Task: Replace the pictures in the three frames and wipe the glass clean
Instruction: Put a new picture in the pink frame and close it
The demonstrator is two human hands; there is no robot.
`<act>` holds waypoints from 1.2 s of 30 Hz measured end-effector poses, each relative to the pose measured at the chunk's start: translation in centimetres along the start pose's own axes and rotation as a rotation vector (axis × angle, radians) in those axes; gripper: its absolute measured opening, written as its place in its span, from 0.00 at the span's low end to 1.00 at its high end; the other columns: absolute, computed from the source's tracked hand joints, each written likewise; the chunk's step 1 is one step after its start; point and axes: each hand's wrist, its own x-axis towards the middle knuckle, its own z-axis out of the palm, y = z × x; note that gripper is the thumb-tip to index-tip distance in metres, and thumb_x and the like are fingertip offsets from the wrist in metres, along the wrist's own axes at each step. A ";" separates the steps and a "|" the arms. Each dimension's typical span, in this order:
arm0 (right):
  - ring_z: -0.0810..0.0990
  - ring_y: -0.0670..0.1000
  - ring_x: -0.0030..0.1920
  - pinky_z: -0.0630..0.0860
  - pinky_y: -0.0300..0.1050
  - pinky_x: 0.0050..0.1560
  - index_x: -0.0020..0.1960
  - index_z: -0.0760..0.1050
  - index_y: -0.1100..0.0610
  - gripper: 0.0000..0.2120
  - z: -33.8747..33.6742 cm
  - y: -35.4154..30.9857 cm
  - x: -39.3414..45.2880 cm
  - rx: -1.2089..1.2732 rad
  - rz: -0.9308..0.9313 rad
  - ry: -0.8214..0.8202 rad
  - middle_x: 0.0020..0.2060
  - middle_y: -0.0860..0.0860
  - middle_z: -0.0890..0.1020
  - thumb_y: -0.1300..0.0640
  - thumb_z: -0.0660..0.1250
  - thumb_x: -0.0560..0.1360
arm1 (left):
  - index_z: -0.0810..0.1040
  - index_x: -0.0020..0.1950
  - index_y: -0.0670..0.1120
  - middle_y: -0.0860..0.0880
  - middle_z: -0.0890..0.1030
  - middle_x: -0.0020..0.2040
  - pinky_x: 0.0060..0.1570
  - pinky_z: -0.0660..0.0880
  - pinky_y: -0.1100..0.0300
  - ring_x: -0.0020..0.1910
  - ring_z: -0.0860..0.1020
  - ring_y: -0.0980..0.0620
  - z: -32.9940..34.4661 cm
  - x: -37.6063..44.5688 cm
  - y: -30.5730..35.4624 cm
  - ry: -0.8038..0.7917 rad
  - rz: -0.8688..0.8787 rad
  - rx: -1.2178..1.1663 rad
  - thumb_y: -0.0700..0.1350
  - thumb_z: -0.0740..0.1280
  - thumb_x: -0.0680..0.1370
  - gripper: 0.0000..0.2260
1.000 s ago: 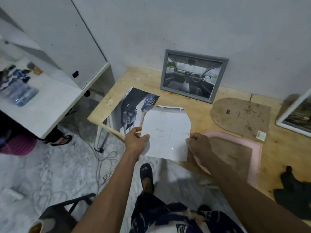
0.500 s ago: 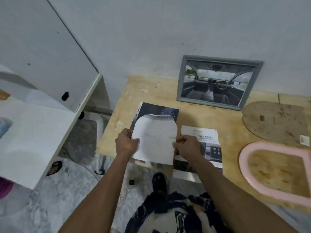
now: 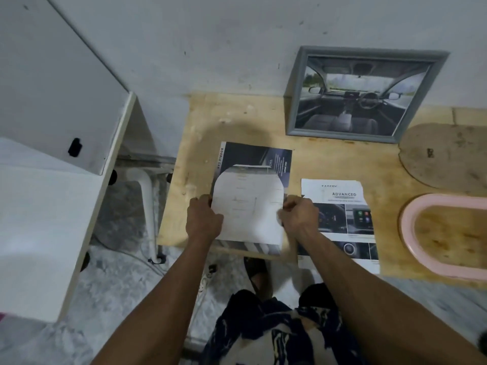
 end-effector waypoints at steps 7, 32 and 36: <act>0.80 0.51 0.40 0.74 0.35 0.40 0.42 0.77 0.56 0.04 -1.7 1.3 -0.3 0.057 0.008 0.108 0.37 0.51 0.82 0.63 0.66 0.73 | 0.70 0.70 0.45 0.42 0.72 0.63 0.57 0.74 0.45 0.62 0.72 0.39 0.6 -0.8 1.7 0.070 0.081 0.008 0.48 0.71 0.72 0.27; 0.78 0.60 0.56 0.77 0.55 0.58 0.60 0.70 0.54 0.23 -11.7 12.8 1.8 0.145 0.297 0.167 0.55 0.56 0.78 0.54 0.73 0.69 | 0.74 0.63 0.43 0.44 0.80 0.61 0.59 0.78 0.47 0.58 0.79 0.43 11.6 -9.1 16.5 -0.178 0.046 -0.136 0.44 0.73 0.75 0.19; 0.80 0.58 0.51 0.79 0.52 0.55 0.57 0.75 0.56 0.19 -12.2 12.8 2.4 0.133 0.298 0.145 0.52 0.55 0.82 0.53 0.74 0.69 | 0.71 0.69 0.41 0.44 0.79 0.62 0.52 0.78 0.54 0.55 0.78 0.47 12.2 -9.0 17.4 -0.182 -0.049 -0.201 0.42 0.73 0.76 0.23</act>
